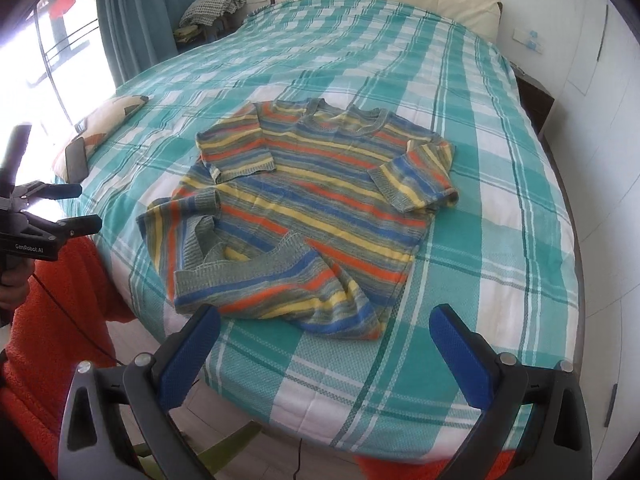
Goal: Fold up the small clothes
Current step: 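Grasp the sweater hem with both grippers side by side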
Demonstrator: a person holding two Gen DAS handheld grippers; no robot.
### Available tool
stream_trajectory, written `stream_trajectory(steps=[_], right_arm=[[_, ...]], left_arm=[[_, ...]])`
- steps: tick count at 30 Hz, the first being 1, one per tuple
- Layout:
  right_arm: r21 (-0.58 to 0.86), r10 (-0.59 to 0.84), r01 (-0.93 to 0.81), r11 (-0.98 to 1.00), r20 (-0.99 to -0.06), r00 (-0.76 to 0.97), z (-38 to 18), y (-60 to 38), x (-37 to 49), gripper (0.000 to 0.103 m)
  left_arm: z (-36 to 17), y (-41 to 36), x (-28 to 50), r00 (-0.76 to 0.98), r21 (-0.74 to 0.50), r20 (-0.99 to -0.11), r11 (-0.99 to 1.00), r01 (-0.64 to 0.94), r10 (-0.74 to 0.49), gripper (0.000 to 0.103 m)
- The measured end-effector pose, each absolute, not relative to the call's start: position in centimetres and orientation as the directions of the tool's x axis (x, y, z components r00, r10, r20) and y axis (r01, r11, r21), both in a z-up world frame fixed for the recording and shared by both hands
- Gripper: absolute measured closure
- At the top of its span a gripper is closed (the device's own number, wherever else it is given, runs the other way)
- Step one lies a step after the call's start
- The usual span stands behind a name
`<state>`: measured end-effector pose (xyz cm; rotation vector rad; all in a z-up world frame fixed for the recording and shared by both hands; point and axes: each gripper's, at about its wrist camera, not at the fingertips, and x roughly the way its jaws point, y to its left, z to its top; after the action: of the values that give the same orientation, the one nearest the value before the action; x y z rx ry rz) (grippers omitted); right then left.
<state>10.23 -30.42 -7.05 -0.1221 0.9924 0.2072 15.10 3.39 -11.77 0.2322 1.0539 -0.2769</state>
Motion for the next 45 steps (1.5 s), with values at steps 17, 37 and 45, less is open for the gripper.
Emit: stream_trajectory(steps=[17,37,45], right_arm=[[0.239,0.388,-0.552,0.799,-0.906,0.171,-11.3,-30.0,13.3,0.089],[0.421,0.421,0.026,0.907,-0.907,-0.01,-20.4,-41.5,7.6,0.044],[0.268,0.266,-0.074,0.96,-0.963,-0.04,-20.0,-39.5,7.3,0.098]], left_arm=[[-12.3,4.8,11.3,0.348,-0.031,-0.874,0.754,0.656,-0.339,0.1],[-23.5,6.7,12.7,0.103,0.056,-0.994,0.956,0.287,0.028,0.025],[-22.9,4.0,9.9,0.133,0.1,-0.989,0.935,0.341,0.057,0.102]])
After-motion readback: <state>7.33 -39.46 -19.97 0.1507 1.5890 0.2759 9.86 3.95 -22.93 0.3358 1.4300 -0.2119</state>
